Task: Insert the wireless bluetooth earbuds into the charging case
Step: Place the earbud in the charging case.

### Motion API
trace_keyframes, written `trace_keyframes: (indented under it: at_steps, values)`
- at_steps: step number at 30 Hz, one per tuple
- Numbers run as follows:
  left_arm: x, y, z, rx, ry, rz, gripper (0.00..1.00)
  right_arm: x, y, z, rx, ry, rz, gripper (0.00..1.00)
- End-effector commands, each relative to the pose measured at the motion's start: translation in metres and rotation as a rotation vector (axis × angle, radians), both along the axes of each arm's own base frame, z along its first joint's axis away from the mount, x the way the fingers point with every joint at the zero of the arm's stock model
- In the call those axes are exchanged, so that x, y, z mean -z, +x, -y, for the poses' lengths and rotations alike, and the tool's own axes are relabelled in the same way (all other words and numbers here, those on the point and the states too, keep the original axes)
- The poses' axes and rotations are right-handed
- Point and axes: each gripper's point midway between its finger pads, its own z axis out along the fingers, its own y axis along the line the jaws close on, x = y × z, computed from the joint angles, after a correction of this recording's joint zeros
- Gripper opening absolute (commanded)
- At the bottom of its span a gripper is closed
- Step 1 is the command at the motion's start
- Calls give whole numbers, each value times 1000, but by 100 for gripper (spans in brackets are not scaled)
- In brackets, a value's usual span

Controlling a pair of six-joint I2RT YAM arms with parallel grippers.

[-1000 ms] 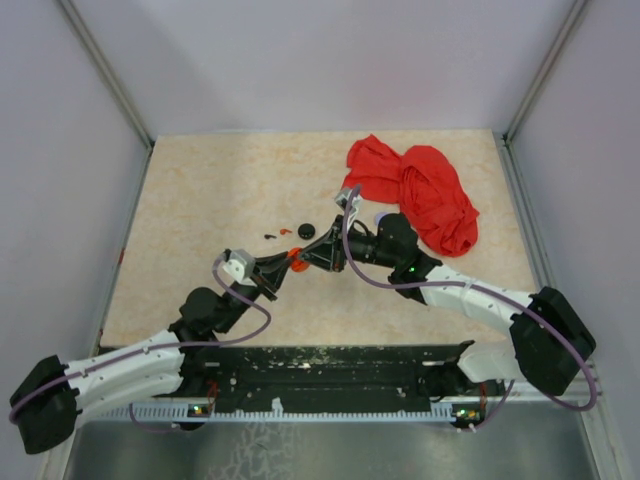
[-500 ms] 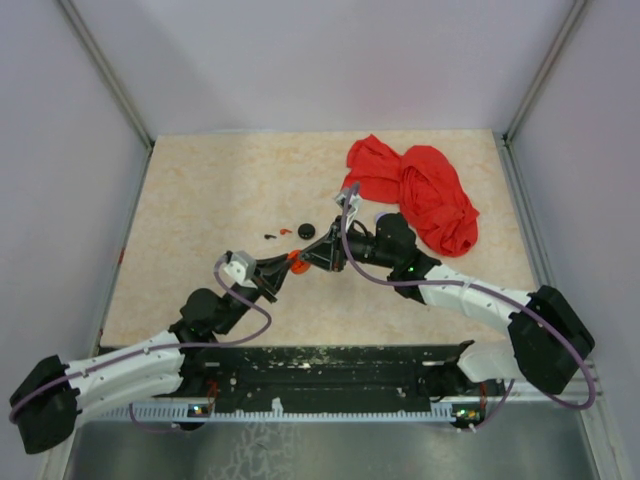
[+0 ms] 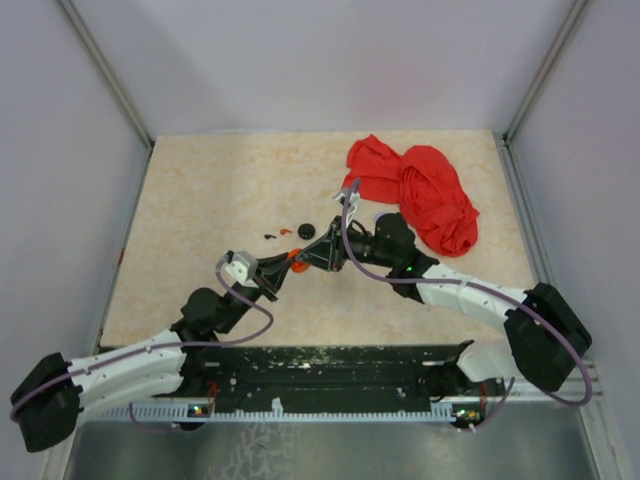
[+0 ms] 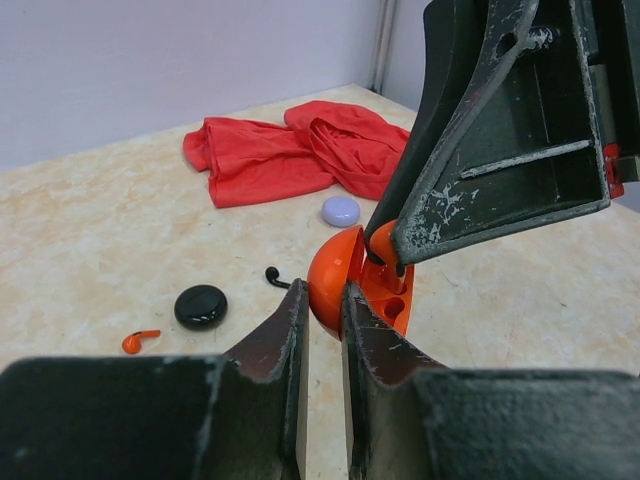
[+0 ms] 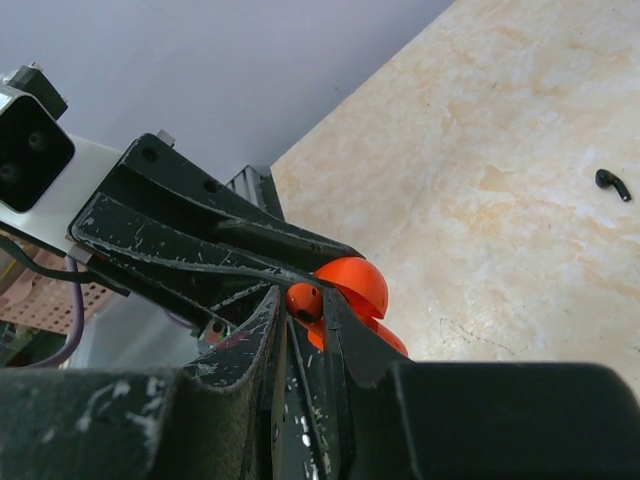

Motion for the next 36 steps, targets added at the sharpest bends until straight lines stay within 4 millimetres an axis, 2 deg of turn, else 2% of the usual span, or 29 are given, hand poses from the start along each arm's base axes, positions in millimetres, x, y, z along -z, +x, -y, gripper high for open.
trace_keyframes:
  at_steps: [1,12,24,36]
  values:
    - [-20,-2,-1,9,-54,47,0,-21,0,-4,-15,52,57,7]
    - [-27,-5,-7,4,-98,54,0,-6,6,1,29,-2,69,7]
    - [-29,-5,-9,-2,-139,33,0,-5,8,7,54,-23,112,17]
    - [-27,-3,-2,13,-146,-13,0,-1,9,8,52,-50,135,26]
